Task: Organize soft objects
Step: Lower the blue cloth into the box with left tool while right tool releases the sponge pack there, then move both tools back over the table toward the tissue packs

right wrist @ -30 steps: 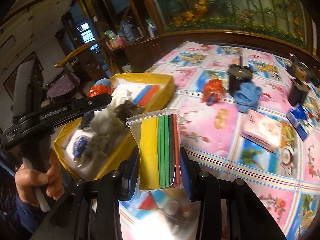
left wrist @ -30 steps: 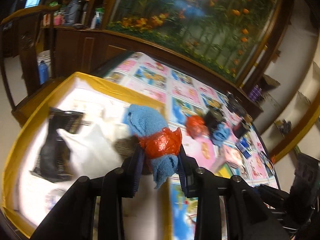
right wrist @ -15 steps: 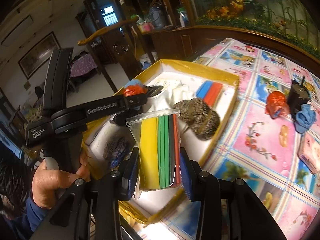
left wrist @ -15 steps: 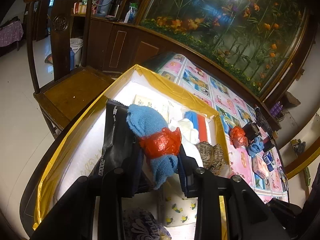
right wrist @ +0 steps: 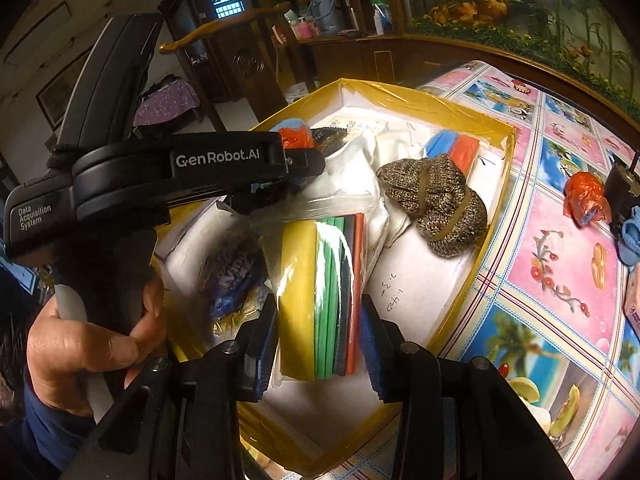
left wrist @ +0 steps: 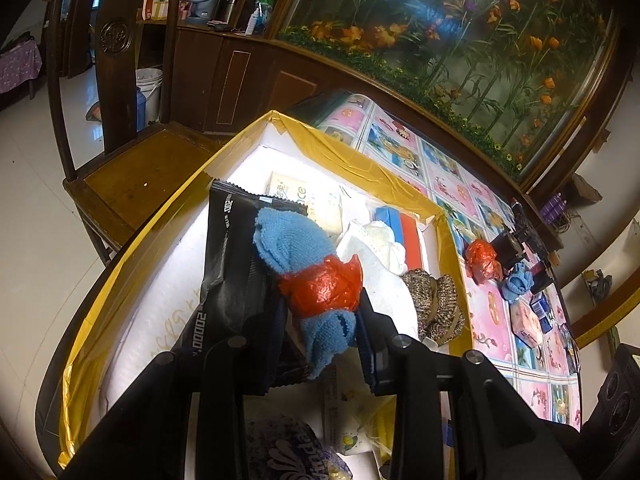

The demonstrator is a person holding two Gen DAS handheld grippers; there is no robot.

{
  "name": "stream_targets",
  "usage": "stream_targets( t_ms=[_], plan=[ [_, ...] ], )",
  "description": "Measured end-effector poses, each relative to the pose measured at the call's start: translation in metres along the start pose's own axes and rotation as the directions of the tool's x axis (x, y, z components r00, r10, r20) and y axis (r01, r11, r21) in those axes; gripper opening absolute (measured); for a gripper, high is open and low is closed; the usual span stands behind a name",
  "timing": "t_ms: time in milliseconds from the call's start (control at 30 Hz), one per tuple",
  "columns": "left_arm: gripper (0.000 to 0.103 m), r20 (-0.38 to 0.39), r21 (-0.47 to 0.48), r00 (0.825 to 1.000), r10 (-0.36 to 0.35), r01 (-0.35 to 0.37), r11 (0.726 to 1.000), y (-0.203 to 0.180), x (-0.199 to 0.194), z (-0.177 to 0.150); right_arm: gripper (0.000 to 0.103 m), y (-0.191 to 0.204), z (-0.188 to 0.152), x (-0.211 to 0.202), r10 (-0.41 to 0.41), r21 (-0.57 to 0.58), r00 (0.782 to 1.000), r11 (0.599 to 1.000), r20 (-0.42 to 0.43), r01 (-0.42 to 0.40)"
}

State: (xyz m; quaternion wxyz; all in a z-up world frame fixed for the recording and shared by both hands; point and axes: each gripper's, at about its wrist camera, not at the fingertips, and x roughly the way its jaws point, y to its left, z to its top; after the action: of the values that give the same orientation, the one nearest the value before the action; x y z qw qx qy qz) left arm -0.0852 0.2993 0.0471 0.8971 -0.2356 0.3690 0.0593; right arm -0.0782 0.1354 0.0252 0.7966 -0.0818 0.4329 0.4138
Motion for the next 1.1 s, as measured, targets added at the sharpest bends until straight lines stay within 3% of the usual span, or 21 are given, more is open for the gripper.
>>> stream_targets(
  t_ms=[267,567,767,1100],
  plan=[
    [0.065,0.013,-0.003,1.000,0.002,-0.002,1.000,-0.002,-0.005,0.000,0.043,-0.003,-0.003,-0.005,0.024,0.010,1.000,1.000,-0.006,-0.023],
    [0.066,0.012,-0.006,1.000,0.008,-0.008,1.000,-0.005,-0.008,0.001,0.043,-0.005,-0.005,-0.015,0.048,0.011,0.999,0.999,0.007,-0.048],
    [0.071,0.029,0.001,1.000,0.011,-0.011,1.000,-0.010,-0.015,0.003,0.056,-0.003,-0.008,-0.021,0.072,-0.004,0.997,0.997,0.019,-0.072],
    [0.071,0.040,0.022,0.999,0.010,-0.011,1.000,-0.024,-0.021,0.004,0.056,-0.019,-0.009,-0.040,0.073,0.030,0.995,0.997,0.066,-0.075]
  ],
)
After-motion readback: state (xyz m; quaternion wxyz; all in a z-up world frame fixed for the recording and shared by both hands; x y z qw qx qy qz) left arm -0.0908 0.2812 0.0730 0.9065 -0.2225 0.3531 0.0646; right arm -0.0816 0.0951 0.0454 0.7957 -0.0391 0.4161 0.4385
